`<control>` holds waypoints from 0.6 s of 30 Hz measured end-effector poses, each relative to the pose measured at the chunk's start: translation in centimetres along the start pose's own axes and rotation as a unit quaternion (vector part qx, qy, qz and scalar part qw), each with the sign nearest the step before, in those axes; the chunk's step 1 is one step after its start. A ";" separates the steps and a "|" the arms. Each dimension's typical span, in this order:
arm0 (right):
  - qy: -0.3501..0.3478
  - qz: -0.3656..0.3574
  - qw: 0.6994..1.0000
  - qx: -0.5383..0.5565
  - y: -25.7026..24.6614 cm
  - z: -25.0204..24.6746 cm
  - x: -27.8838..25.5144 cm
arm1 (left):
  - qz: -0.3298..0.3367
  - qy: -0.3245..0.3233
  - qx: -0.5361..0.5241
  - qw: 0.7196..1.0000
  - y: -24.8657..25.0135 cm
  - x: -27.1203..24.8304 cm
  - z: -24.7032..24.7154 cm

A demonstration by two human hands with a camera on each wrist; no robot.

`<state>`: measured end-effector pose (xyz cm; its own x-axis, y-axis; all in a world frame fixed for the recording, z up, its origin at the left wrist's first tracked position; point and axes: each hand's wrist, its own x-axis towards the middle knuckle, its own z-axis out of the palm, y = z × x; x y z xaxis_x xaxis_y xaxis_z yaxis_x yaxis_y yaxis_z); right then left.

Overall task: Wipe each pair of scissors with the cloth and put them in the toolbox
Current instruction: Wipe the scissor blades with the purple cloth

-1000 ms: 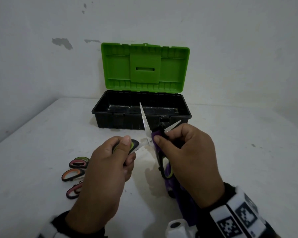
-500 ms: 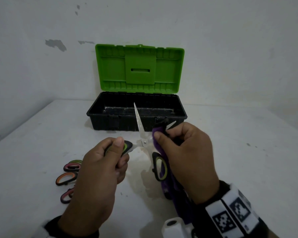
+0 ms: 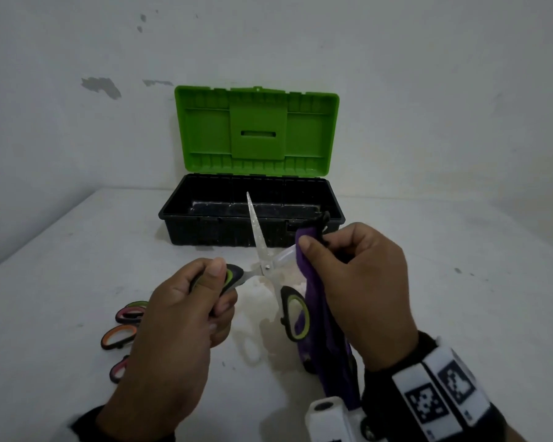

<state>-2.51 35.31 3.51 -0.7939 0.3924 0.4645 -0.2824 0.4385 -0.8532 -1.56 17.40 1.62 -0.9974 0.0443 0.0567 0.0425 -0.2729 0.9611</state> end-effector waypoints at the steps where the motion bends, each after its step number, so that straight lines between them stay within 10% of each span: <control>1: -0.016 -0.009 1.000 -0.008 -0.3 0.1 -0.4 | 0.001 -0.001 0.003 1.000 0.0 0.0 0.0; 18: 0.021 0.063 0.991 0.114 0.3 -2.8 2.6 | 0.023 0.034 0.046 0.998 0.1 -0.1 0.4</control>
<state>-3.13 38.71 5.10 -0.8095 0.4672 0.3557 -0.3006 0.1906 -0.9345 -1.42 17.78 1.84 -0.9958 -0.0334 0.0856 0.0903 -0.1845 0.9787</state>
